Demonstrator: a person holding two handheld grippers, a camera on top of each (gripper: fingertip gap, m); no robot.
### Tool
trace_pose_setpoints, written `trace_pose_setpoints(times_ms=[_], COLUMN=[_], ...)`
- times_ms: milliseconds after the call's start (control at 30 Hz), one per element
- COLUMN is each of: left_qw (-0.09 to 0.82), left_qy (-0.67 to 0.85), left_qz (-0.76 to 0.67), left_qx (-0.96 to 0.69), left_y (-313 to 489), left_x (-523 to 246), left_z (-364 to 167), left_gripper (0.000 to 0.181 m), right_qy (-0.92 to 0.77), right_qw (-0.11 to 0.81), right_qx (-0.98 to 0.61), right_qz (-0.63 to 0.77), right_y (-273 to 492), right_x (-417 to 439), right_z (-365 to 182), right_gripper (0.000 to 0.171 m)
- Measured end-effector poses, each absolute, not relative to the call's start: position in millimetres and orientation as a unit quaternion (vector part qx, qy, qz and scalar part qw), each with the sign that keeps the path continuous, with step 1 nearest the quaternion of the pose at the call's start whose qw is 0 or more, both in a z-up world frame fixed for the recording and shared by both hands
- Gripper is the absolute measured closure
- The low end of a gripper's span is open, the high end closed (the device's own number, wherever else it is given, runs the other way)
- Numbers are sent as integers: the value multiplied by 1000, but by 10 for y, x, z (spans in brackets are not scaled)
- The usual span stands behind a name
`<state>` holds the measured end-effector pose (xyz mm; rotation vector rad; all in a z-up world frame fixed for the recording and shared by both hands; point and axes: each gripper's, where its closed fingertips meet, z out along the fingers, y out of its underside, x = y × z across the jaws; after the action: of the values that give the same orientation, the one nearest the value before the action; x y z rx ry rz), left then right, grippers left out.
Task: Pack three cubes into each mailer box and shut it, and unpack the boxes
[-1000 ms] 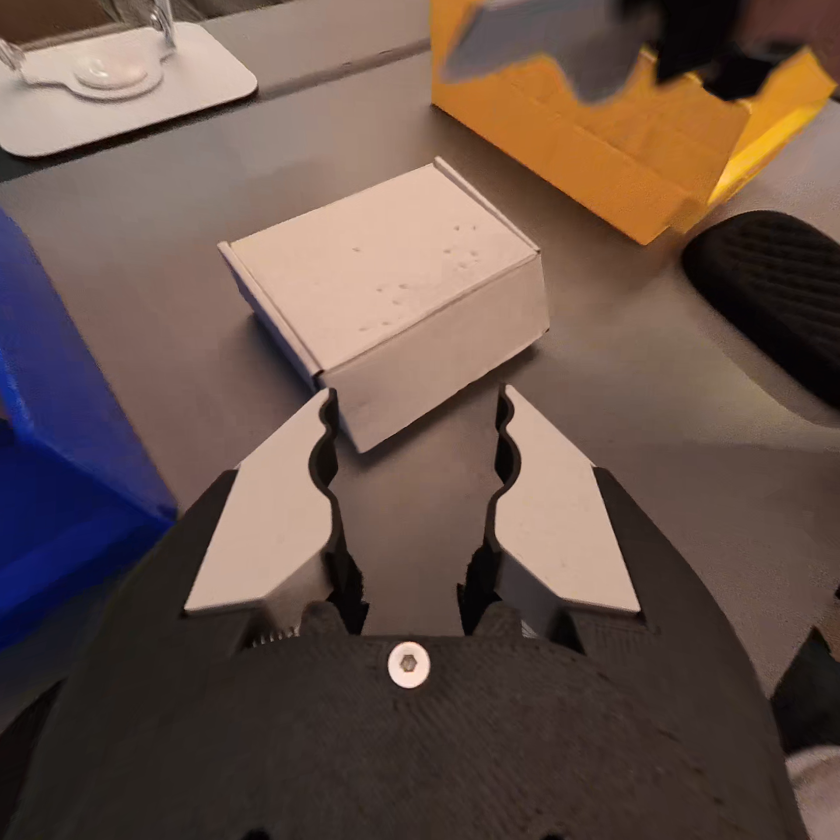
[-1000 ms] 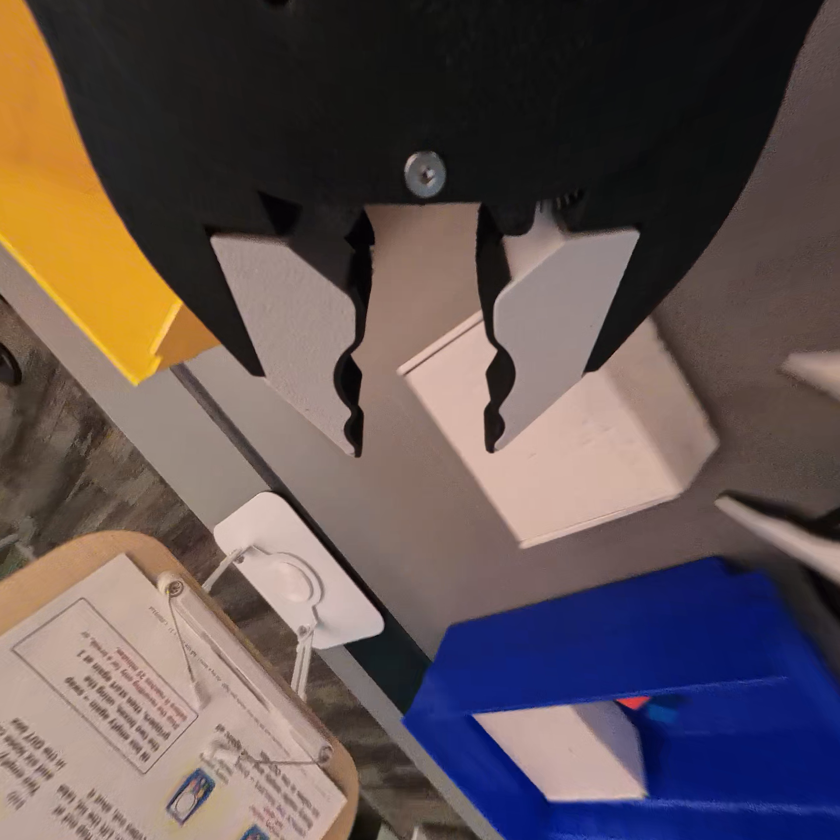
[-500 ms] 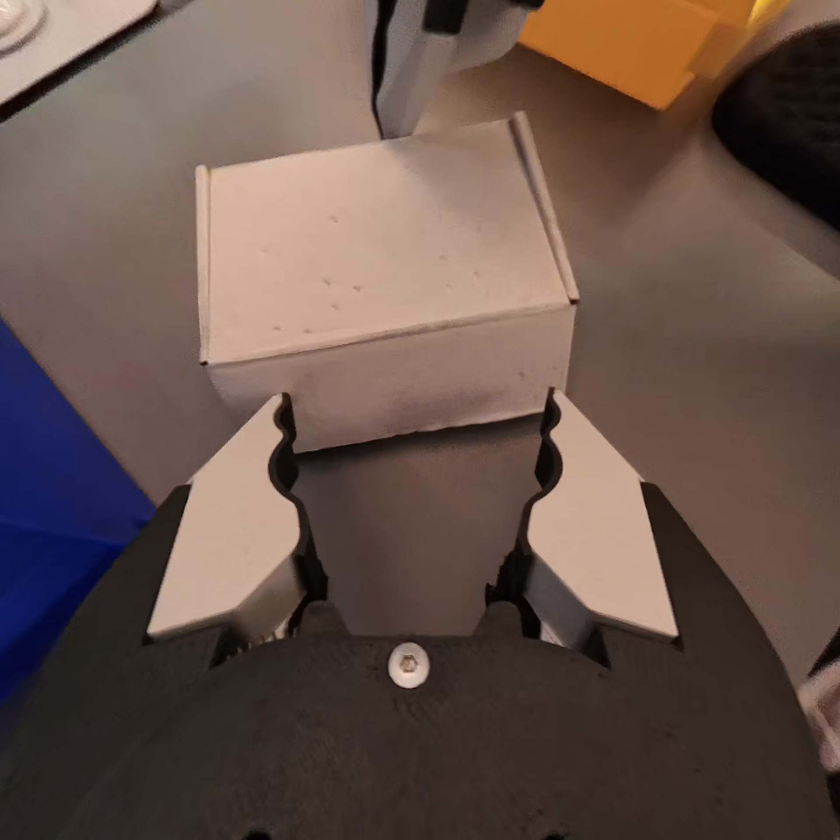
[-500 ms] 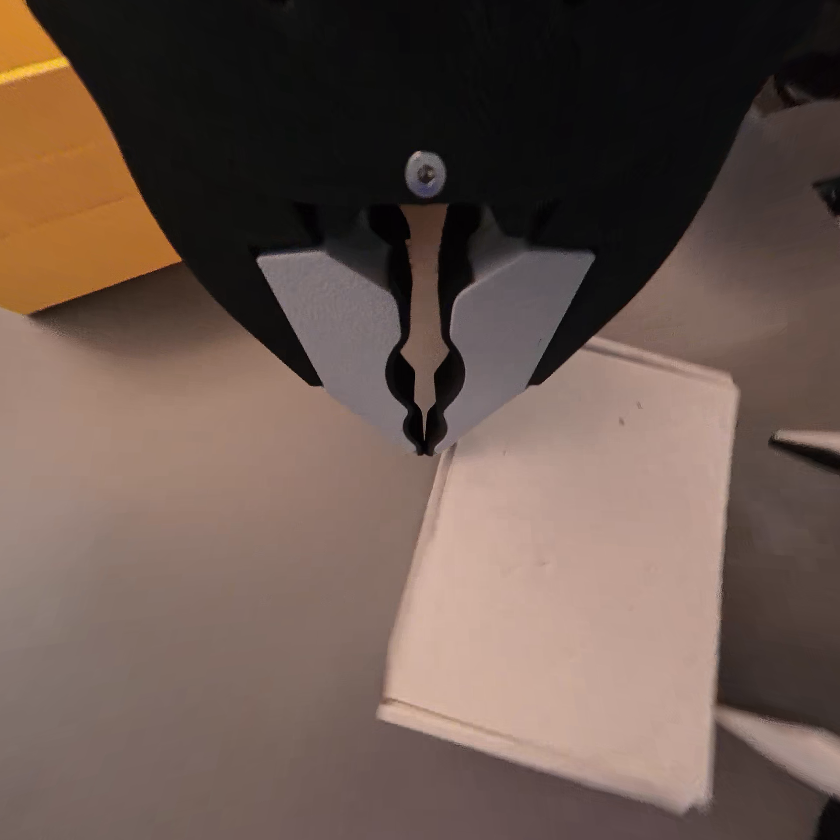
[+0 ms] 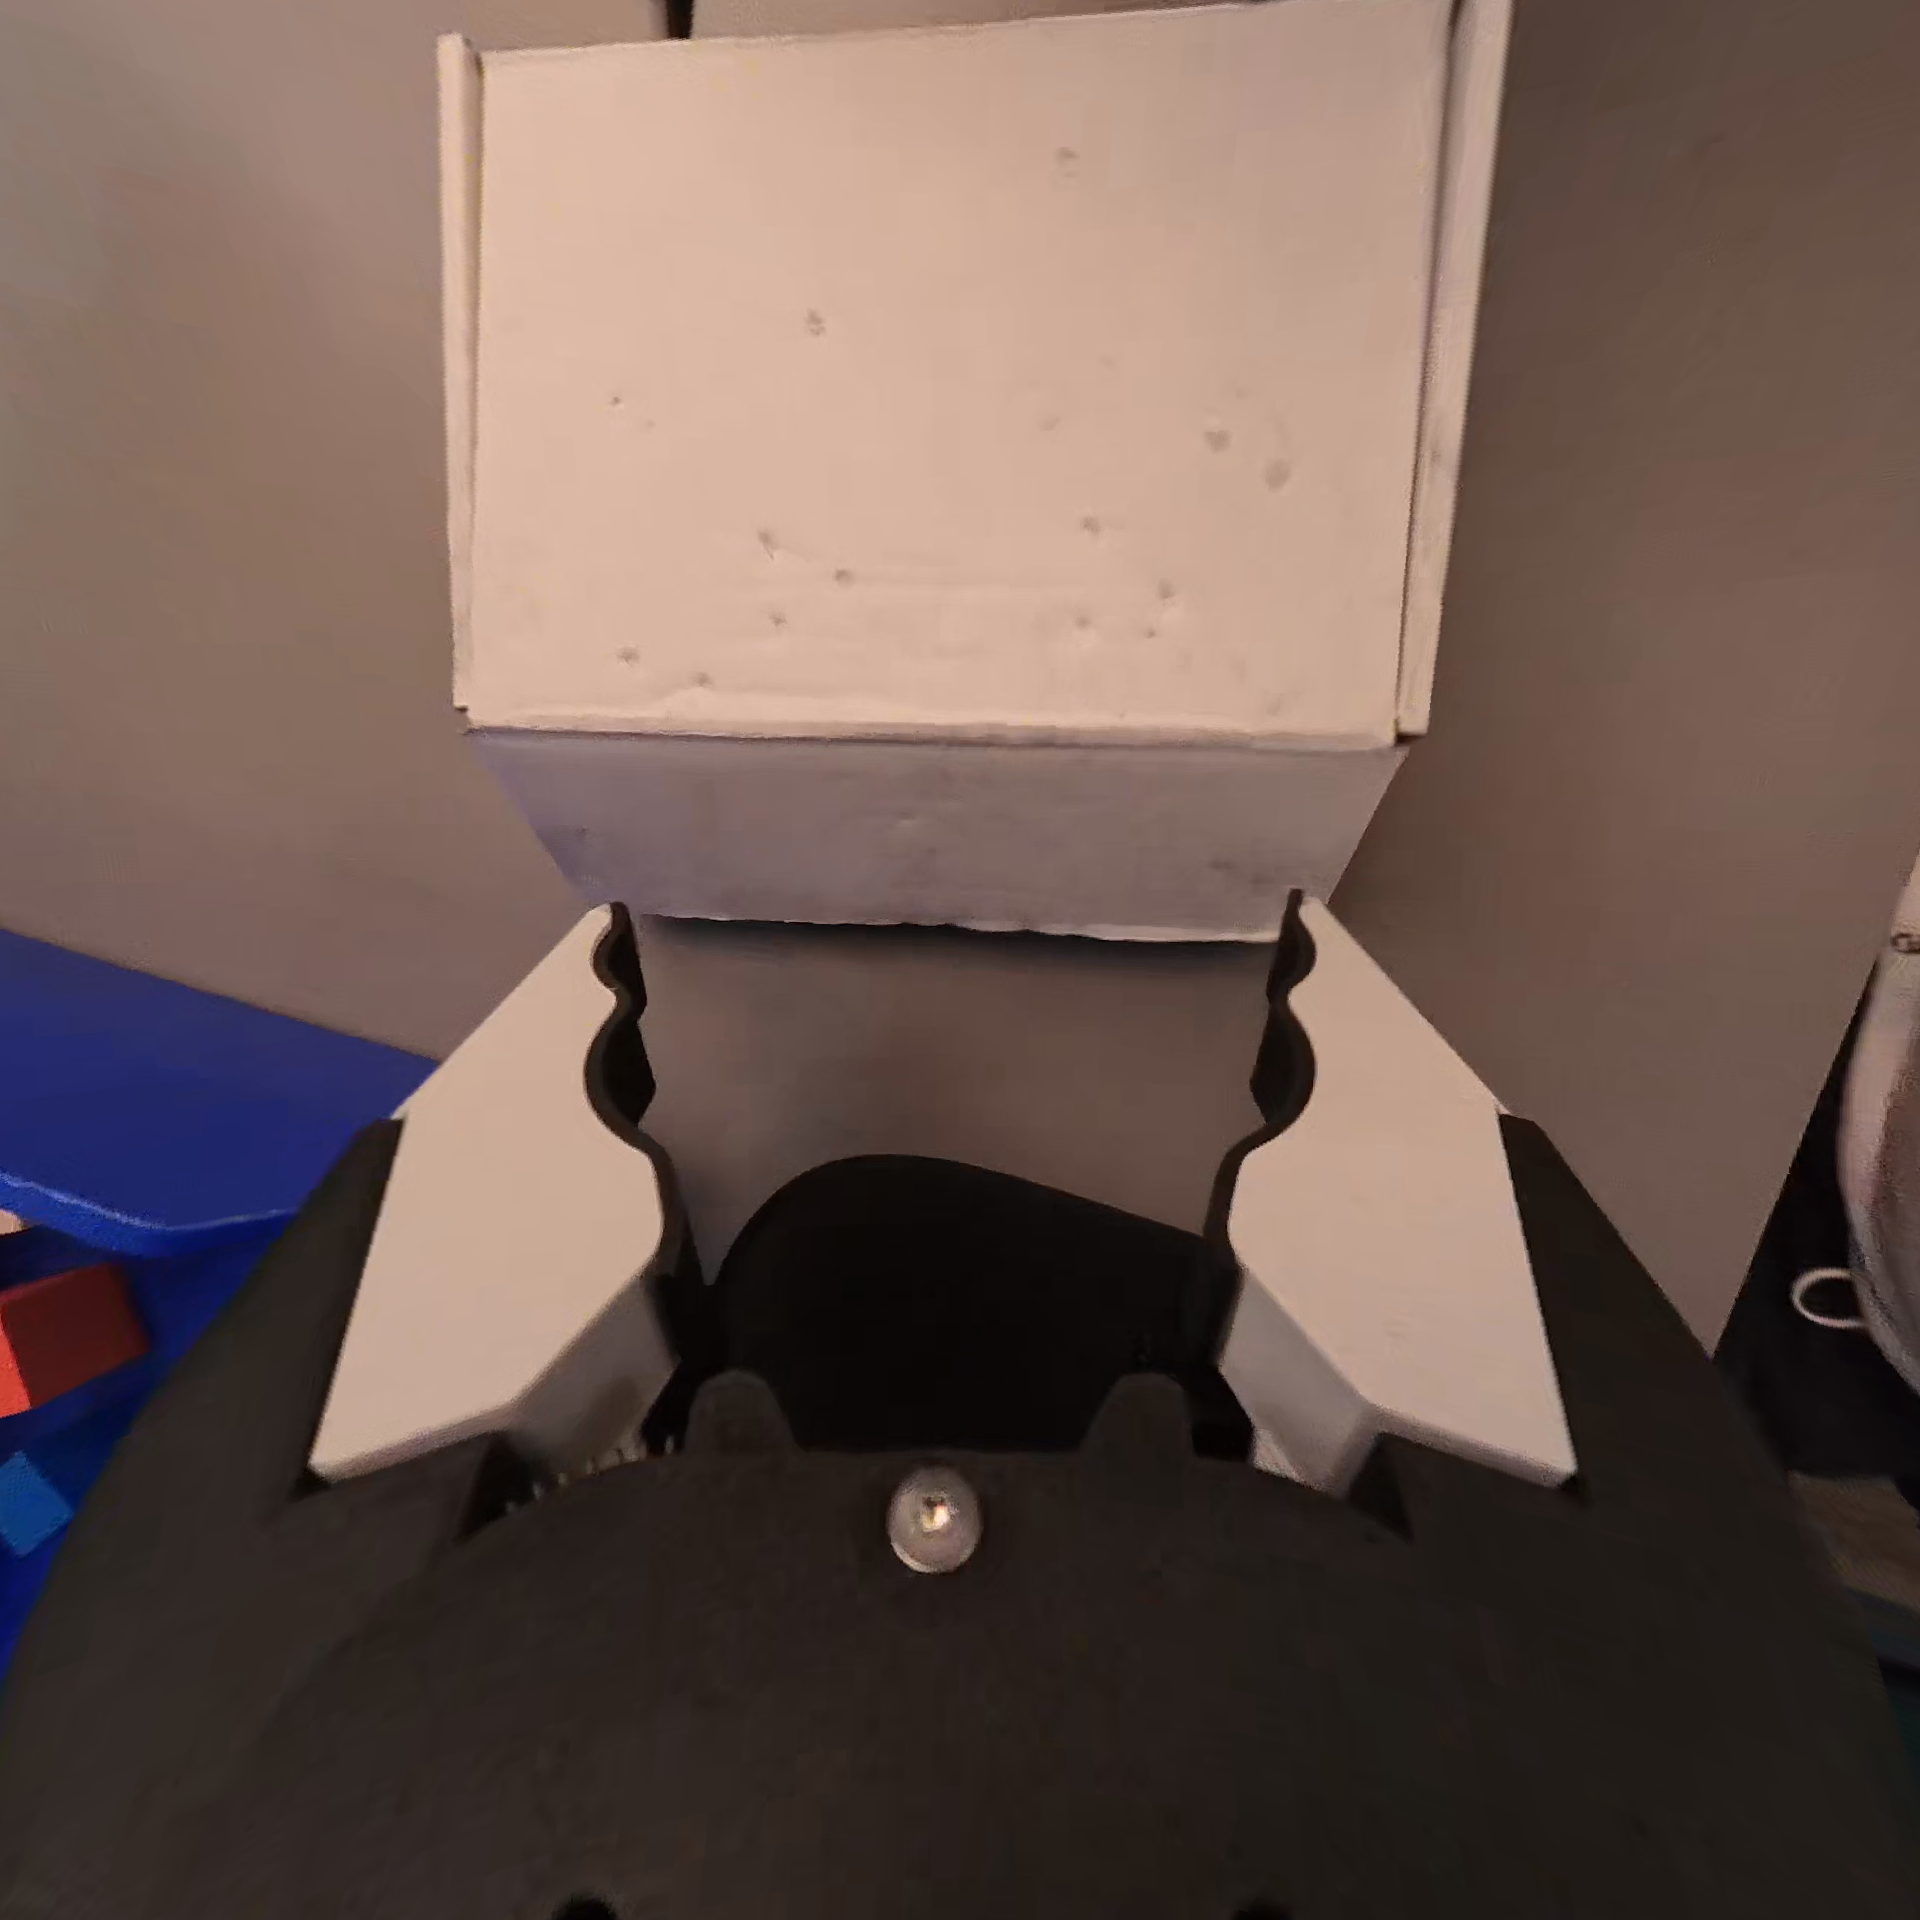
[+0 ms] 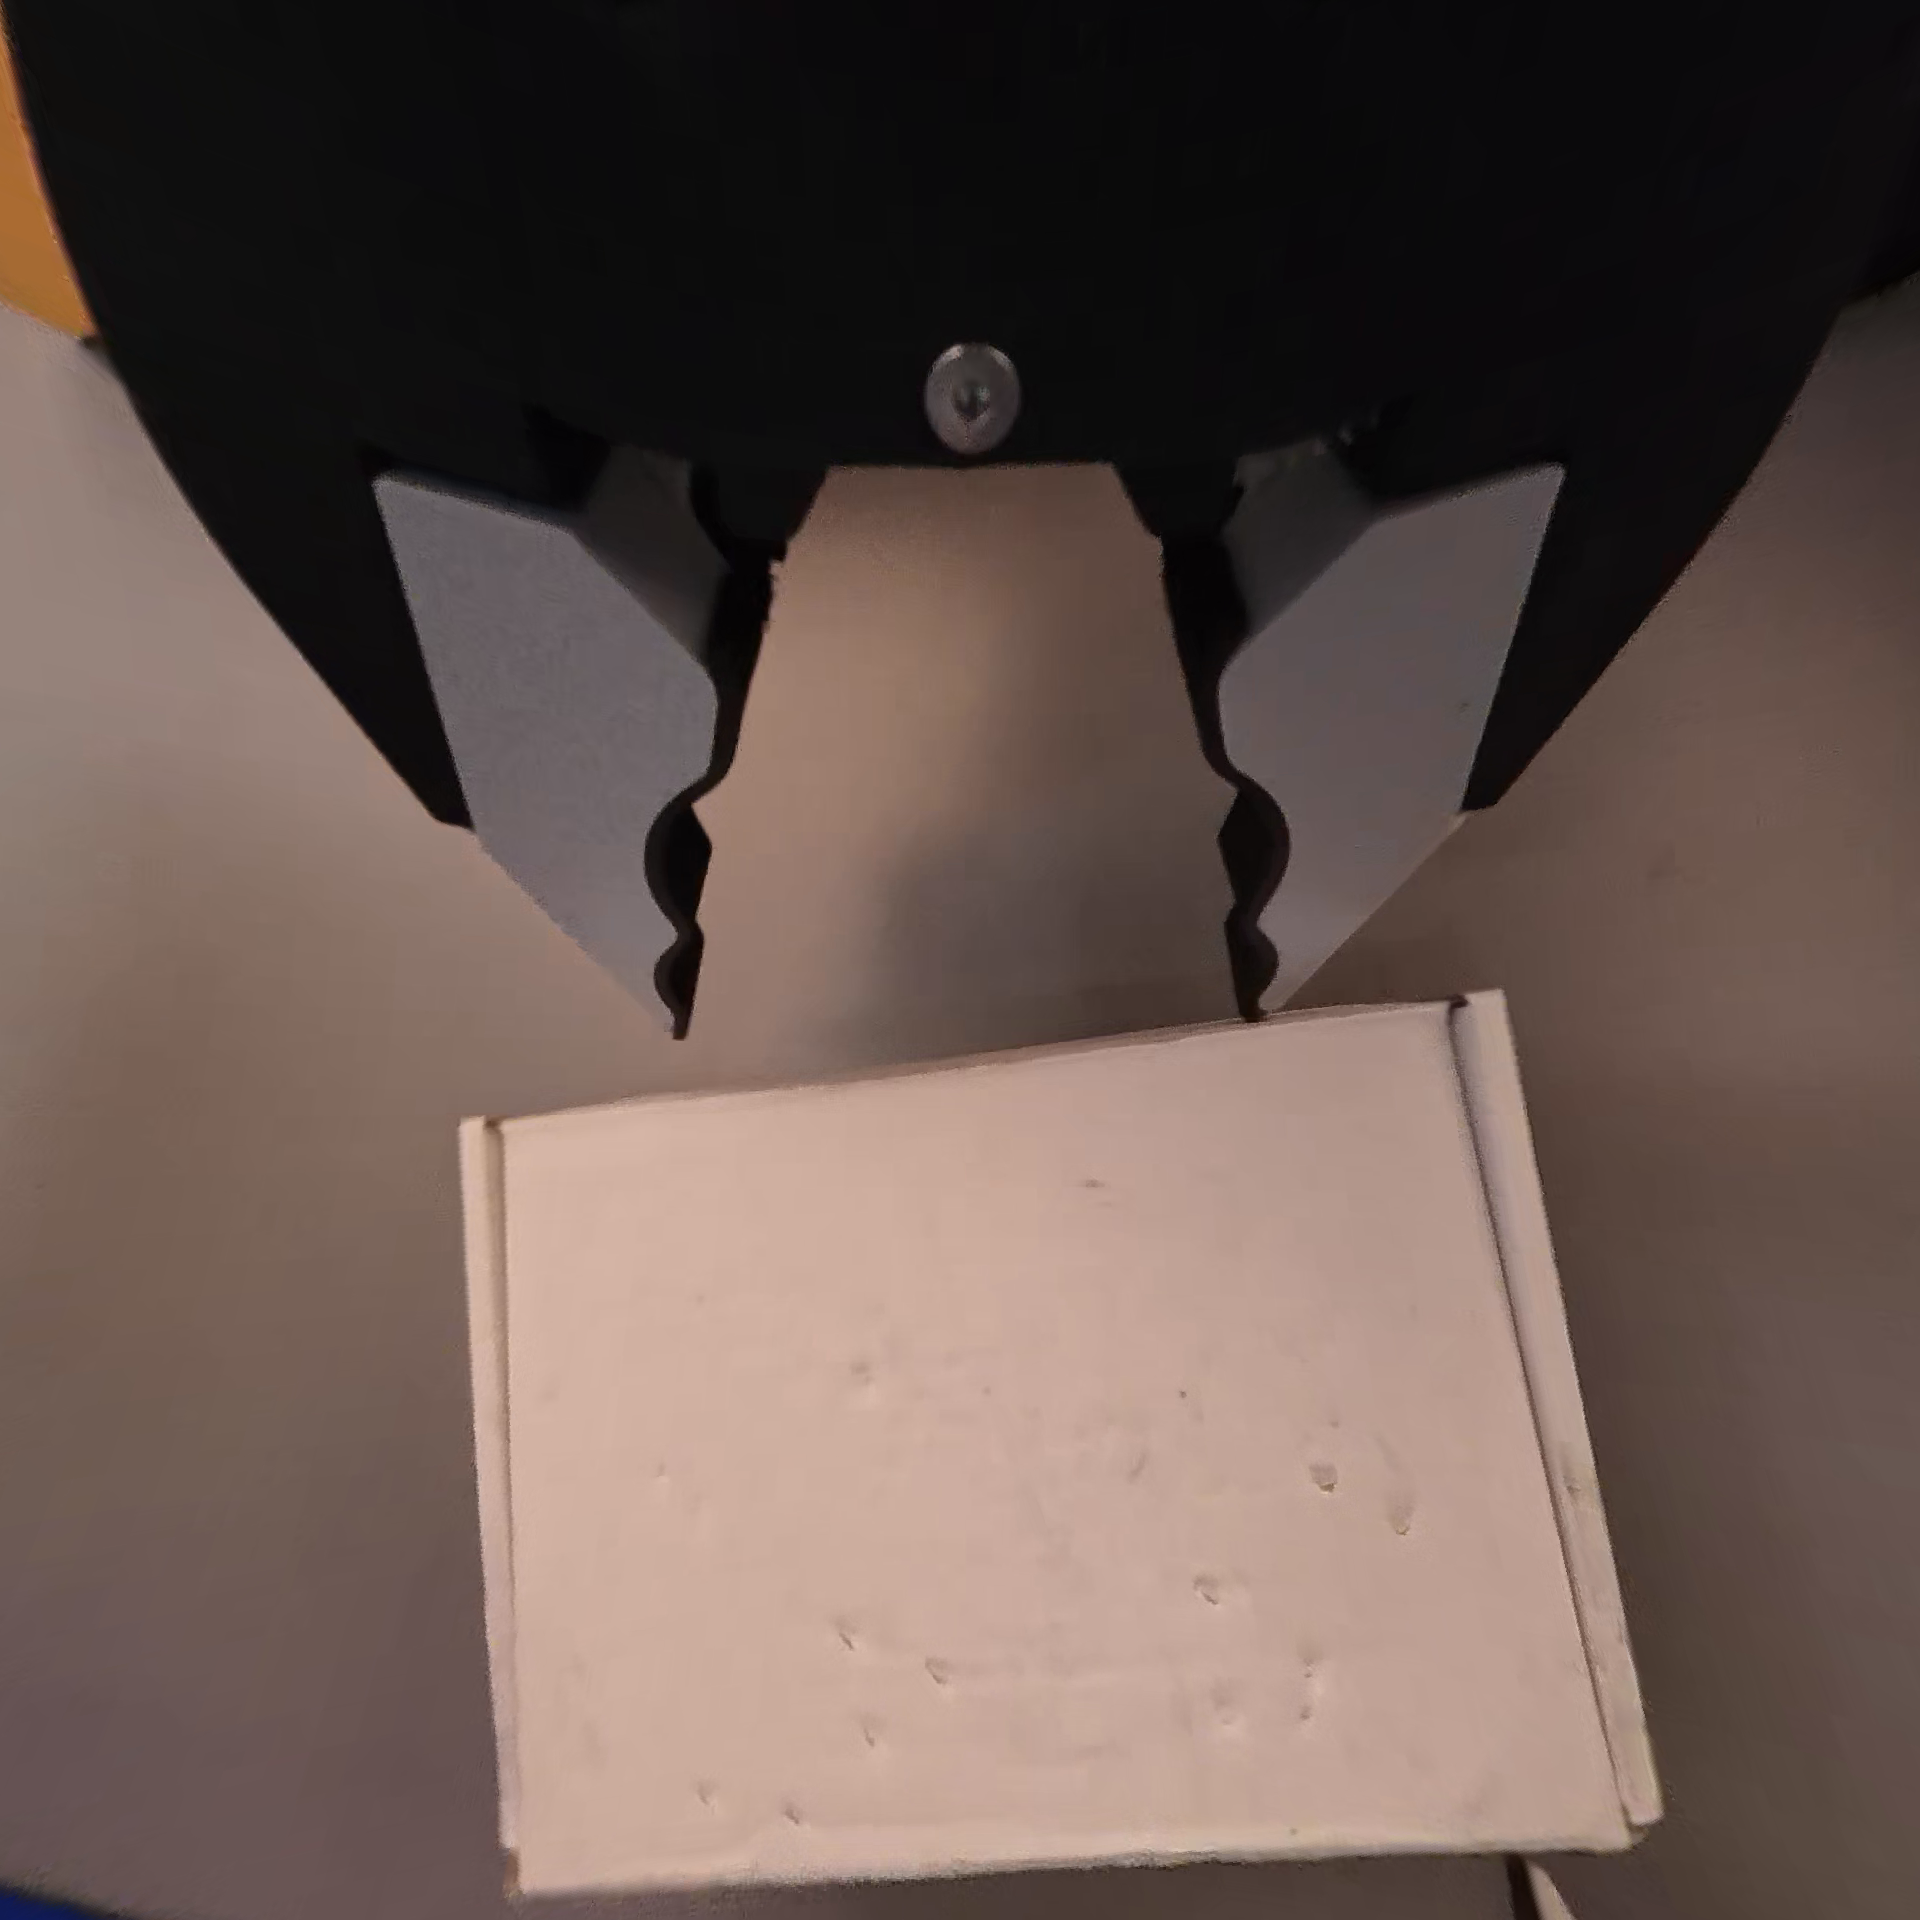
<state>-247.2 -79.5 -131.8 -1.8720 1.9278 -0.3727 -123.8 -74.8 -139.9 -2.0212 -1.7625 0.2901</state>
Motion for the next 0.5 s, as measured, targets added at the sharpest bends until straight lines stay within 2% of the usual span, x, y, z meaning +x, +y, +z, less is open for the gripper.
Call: trace_pose_setpoints(times_ms=[100,233,333,500], left_qw=[189,176,134,113], left_qy=[714,740,751,762], left_qz=[-107,-60,-47,-40], left_qx=[-666,-646,-645,-637], left_y=[-745,-651,-680,-657], left_x=[-2530,-2582,-2618,-2605], left_z=[-1366,-1387,-1453,-1491], left_gripper=[58,61,62,55], right_qy=[-649,-652,-650,-646], right_qw=[222,232,240,258], right_qx=[-717,-711,-710,-703], right_qz=[120,122,129,149], right_y=[-779,-772,-773,-778], right_x=[-1339,-1373,-1404,-1437], right_z=[-1435,-1481,-1498,-1493], right_gripper=[66,59,56,55])
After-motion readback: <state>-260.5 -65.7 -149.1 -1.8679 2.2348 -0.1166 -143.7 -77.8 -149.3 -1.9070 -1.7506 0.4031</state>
